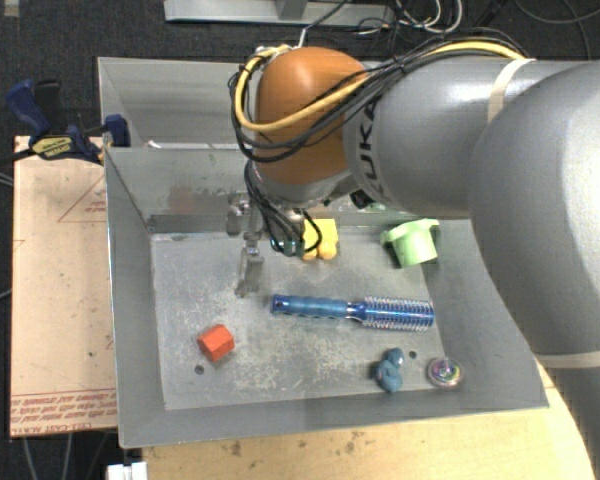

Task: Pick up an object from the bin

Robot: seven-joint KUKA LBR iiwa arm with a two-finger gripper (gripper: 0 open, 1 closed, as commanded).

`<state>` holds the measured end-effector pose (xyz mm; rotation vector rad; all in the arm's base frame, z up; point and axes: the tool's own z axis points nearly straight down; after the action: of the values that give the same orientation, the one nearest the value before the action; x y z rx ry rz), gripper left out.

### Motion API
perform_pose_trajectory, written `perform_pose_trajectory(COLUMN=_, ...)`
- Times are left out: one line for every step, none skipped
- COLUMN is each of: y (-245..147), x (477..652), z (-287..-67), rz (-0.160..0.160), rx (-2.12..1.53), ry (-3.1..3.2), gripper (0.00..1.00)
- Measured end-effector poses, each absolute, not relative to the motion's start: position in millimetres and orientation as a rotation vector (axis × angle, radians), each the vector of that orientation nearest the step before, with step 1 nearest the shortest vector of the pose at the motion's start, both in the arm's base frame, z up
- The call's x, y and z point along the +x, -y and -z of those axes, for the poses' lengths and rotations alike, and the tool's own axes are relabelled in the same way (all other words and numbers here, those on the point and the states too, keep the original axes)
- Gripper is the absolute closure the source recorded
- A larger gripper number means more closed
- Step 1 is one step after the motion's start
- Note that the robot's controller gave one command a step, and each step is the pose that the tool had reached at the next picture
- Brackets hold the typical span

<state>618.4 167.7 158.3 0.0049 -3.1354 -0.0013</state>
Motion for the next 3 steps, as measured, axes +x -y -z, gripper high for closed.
perform_pose_trajectory(y=-172.5, x=511.3, z=-78.0, rz=0.0, rx=0.392, ry=3.11, gripper=0.0)
perform_pose_trajectory(y=-215.1, x=507.4, z=-69.6, rz=0.003, rx=-0.782, ry=3.042, gripper=0.0)
perform_pose_trajectory(y=-222.4, x=498.3, z=-67.7, rz=-0.001, rx=-0.763, ry=3.012, gripper=1.0)
